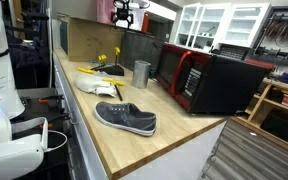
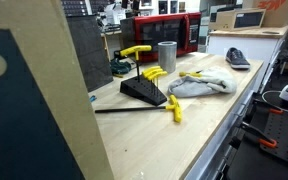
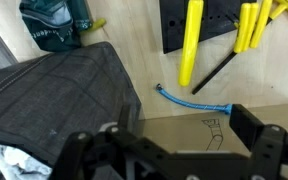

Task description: Put one yellow object on the towel

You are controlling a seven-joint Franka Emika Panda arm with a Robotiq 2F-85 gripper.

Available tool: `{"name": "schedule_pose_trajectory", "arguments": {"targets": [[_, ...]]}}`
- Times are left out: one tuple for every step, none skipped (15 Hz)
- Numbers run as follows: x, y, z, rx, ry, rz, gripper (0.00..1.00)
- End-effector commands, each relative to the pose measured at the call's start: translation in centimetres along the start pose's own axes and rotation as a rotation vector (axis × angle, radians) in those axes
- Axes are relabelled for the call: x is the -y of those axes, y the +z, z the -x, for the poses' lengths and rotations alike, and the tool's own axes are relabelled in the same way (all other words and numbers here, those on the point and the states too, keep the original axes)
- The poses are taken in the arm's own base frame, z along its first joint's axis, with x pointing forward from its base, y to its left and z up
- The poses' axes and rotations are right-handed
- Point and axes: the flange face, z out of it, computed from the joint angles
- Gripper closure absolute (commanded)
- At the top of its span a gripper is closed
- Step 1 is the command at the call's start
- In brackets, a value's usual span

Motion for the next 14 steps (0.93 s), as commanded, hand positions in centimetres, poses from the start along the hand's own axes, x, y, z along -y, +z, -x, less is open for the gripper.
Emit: {"name": "schedule_pose_trajectory", "arguments": {"targets": [[1.2,-2.1,0.3,-0.005,0.202,0.013,0.00],[1.5,-2.4,0.3,-0.006,0.258,0.015,0.00],[1.6,-2.7,0.4,-0.007,0.314,0.020,0.00],[1.8,-3.0,0.4,-0.011,0.370,0.019,0.00],[2.0,-3.3,0.6,-0.011,0.425,0.022,0.00],[2.2,-3.7,0.7,-0.009,0.479,0.034,0.00],[2.5,-4.0,0.8,-0.002,0.535,0.033,0.00],[2.8,-4.6,0.9,-0.001,0.589,0.046,0.00],[3.0,-4.9,1.0,-0.005,0.646,0.047,0.00],[3.2,-5.5,1.1,-0.007,0.703,0.048,0.00],[3.4,-6.0,1.2,-0.011,0.759,0.052,0.00],[3.5,-6.6,1.4,-0.011,0.814,0.055,0.00],[3.5,-7.1,1.6,-0.015,0.870,0.060,0.00],[3.4,-7.4,2.0,-0.022,0.926,0.063,0.00]]}}
